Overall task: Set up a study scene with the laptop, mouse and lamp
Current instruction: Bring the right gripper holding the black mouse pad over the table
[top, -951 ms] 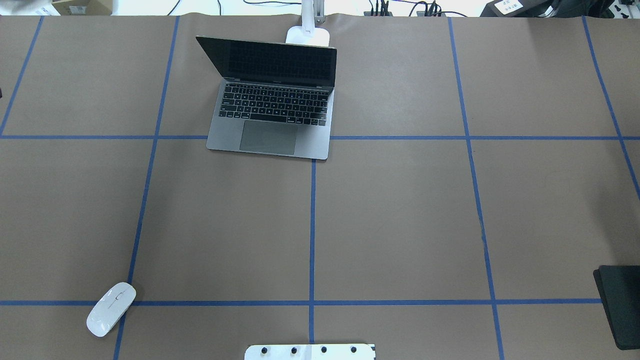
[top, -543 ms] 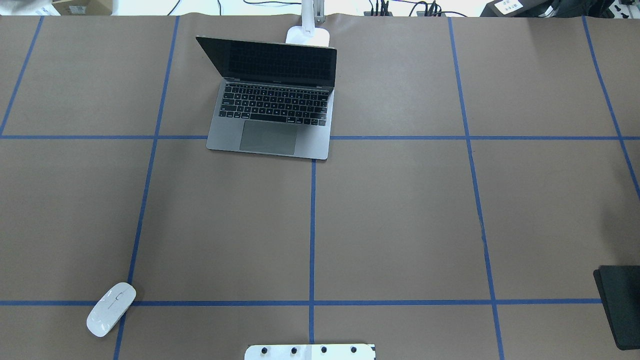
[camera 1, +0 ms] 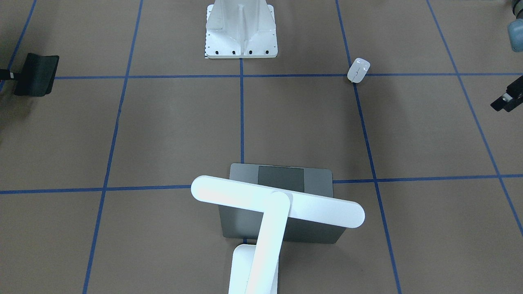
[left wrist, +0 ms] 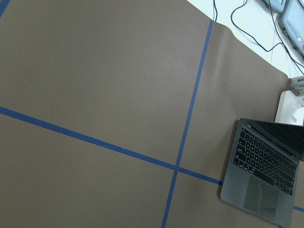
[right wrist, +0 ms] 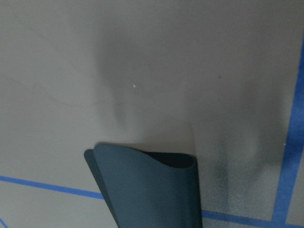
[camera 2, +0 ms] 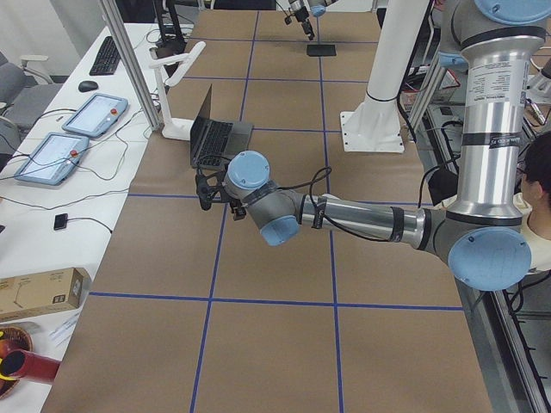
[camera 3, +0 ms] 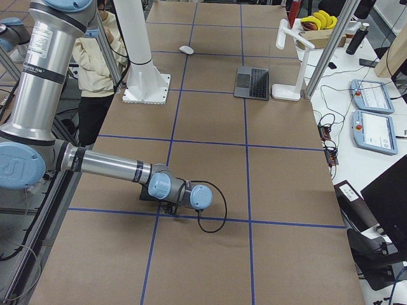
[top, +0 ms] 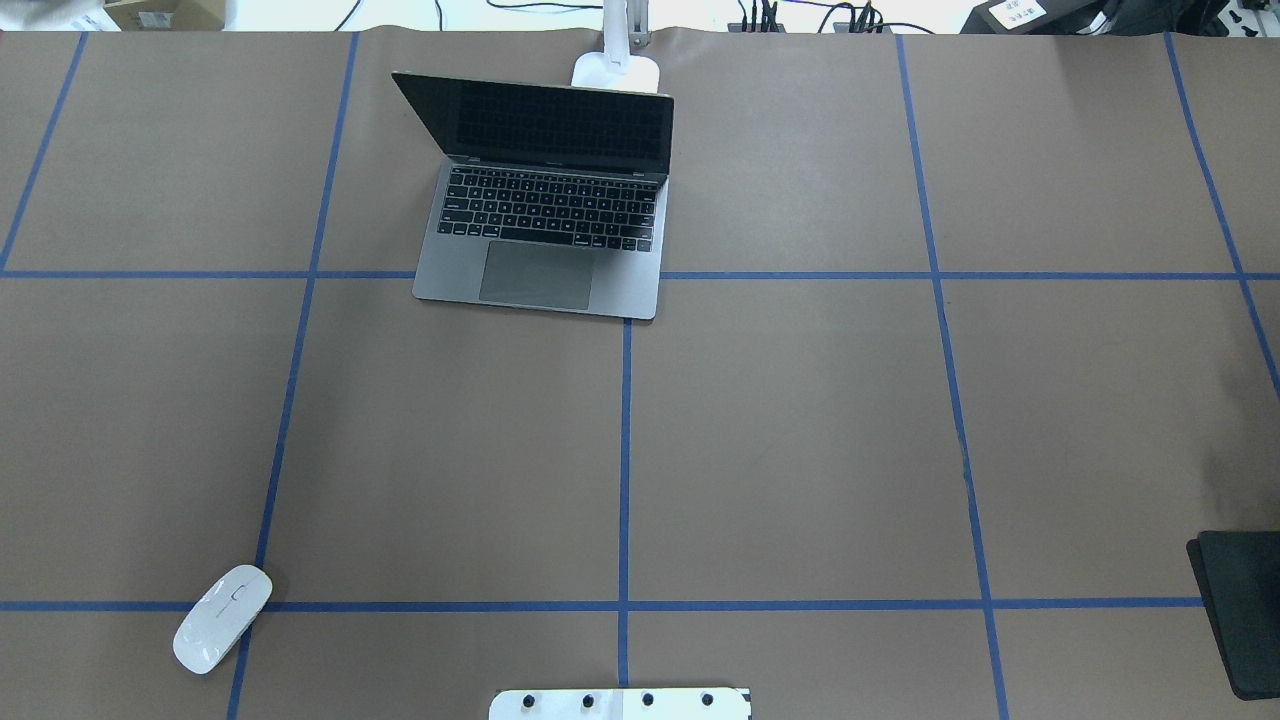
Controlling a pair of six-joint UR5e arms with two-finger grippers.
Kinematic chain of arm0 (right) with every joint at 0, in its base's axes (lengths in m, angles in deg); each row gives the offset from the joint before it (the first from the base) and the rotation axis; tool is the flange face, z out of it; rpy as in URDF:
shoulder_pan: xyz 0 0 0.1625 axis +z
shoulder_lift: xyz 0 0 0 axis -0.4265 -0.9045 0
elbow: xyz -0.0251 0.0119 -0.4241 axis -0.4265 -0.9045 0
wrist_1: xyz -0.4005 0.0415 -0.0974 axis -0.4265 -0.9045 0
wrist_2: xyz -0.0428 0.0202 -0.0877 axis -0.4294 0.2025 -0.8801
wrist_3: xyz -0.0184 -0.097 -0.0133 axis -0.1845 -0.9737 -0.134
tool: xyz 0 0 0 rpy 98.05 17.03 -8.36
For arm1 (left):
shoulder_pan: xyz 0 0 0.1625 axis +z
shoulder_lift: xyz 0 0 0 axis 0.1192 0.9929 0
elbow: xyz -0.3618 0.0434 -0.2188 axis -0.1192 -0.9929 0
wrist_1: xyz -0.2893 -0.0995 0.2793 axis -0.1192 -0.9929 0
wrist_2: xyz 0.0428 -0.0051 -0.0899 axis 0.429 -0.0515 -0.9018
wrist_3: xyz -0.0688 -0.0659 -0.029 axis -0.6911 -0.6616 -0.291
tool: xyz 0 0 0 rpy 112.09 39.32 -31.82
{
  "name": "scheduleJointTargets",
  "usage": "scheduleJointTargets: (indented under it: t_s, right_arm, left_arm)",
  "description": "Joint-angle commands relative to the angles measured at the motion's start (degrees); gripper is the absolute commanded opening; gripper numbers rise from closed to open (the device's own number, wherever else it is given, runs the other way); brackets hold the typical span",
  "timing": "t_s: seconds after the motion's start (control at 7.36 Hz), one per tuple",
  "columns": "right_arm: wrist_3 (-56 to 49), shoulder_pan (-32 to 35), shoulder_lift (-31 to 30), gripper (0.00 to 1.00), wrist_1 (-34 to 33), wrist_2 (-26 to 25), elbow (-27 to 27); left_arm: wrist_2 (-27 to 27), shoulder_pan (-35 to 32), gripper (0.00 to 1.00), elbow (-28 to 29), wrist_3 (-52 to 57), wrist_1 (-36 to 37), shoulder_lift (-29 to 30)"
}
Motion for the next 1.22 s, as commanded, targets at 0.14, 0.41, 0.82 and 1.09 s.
scheduleJointTargets:
  t_s: [0.14,0.41,0.82,1.09]
  right_arm:
    - [0.3,-2.9,-0.1,1.0,-0.1,-0.2,-1.0]
    - [0.5,-5.2,0.0,1.0,-0.1,0.0,-1.0]
    - [0.7,-7.6,0.7,1.0,0.1,0.2,-1.0]
    - [1.7,-9.0,0.9,1.0,0.2,0.8,-1.0]
  left_arm:
    - [0.0,-0.4,0.98,-4.2,0.0,0.1,-3.6]
    - [0.0,-0.7,0.98,-6.2,0.0,0.0,-6.1]
    - [0.0,-0.9,0.98,-6.8,0.0,0.0,-6.2]
    - [0.0,-0.9,0.98,-6.8,0.0,0.0,-6.2]
